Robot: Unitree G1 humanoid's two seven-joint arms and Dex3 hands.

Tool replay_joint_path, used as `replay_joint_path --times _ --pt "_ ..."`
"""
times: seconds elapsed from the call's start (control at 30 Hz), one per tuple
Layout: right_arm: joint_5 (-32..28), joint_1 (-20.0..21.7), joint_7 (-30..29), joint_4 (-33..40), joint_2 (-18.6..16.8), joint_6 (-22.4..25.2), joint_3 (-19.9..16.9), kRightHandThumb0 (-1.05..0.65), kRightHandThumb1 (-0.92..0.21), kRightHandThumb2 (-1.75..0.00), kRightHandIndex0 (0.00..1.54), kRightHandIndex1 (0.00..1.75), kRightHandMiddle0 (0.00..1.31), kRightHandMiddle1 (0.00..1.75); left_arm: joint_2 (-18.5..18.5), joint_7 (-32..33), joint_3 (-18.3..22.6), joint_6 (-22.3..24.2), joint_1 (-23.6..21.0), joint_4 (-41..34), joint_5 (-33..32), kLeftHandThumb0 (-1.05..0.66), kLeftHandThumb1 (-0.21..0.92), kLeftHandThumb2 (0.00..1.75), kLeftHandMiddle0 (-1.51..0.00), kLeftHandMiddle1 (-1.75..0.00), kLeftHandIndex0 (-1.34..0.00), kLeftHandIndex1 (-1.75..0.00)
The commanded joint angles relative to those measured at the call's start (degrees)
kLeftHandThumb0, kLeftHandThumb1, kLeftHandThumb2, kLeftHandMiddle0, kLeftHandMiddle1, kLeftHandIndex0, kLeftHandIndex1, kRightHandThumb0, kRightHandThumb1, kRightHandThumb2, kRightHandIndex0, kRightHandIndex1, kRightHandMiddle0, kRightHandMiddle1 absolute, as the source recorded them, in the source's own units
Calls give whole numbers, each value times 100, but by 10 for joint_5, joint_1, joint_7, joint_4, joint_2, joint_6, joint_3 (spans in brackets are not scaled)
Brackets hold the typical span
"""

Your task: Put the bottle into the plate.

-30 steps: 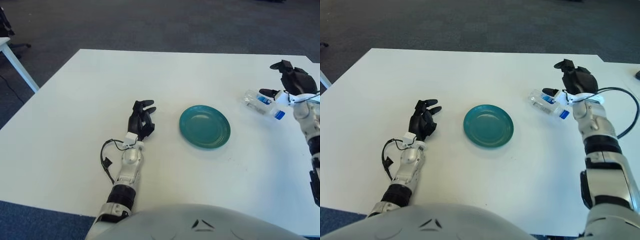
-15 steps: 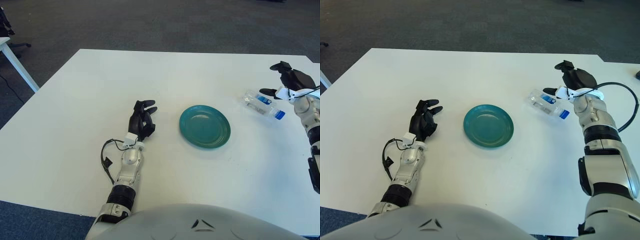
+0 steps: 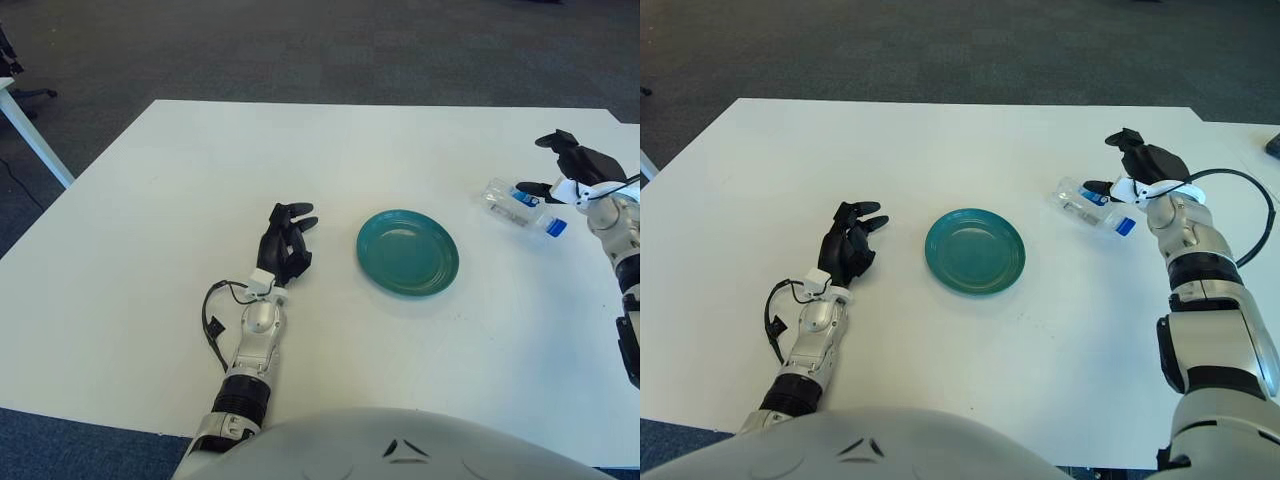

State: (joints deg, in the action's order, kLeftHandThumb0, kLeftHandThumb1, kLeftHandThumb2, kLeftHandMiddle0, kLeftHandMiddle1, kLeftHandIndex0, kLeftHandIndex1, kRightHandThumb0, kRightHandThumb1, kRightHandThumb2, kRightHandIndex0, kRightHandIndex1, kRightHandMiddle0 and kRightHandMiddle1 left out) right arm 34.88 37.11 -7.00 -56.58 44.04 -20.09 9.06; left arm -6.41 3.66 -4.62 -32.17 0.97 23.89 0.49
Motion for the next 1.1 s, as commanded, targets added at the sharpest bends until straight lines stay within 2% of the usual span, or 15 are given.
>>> replay_joint_path --times 0.0,0.27,0.57,1.07 --pt "-9 -9 7 11 8 2 5 -85 -92 -46 24 23 0 69 -10 5 -4 3 68 32 7 -62 92 91 -49 -80 -29 -115" --pt "-16 -22 8 6 1 -3 8 -87 -92 -48 25 22 0 67 -8 16 -11 10 79 14 22 -65 92 91 -48 -80 -28 -115" --pt "-25 -42 9 24 -6 -7 10 -90 -92 -50 26 21 0 68 -10 9 -13 6 85 7 9 -67 92 89 -49 -82 -28 -116" --pt "-22 -34 7 21 0 -13 25 -90 -92 -48 27 19 0 72 -13 19 -22 3 86 9 22 -68 92 91 -48 -83 -29 -115"
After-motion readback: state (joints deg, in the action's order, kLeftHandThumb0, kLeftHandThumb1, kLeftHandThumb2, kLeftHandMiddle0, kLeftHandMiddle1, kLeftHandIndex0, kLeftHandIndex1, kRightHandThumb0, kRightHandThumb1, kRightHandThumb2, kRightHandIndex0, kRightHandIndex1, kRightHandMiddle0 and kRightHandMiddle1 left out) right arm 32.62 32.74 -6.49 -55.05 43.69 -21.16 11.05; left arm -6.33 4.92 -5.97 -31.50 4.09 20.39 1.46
